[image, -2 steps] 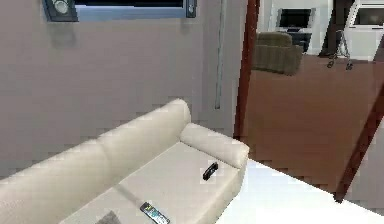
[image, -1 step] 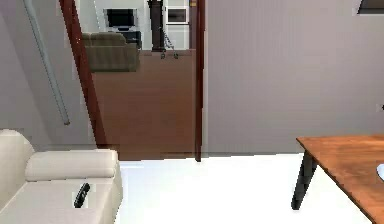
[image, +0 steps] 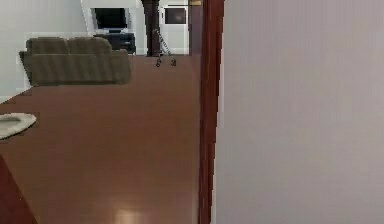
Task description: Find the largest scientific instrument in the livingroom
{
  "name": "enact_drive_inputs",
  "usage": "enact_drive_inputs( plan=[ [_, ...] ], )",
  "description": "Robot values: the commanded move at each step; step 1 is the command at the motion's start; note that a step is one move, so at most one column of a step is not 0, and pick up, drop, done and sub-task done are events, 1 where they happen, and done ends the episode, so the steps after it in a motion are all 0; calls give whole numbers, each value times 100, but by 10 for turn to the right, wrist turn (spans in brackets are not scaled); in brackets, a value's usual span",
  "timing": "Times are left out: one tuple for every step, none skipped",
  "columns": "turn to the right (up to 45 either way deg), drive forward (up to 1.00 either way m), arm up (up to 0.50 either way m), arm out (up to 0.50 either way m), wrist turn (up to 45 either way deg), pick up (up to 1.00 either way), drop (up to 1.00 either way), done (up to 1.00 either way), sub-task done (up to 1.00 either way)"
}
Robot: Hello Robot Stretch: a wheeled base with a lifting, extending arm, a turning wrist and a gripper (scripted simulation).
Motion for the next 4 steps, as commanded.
enact_drive_inputs(
  plan=[
    [60, 0, 0, 0, 0, 0, 0, 0, 0],
    [0, 35, 0, 0, 0, 0, 0, 0, 0],
    [-450, 0, 0, 0, 0, 0, 0, 0, 0],
    [-450, 0, 0, 0, 0, 0, 0, 0, 0]
  ],
)
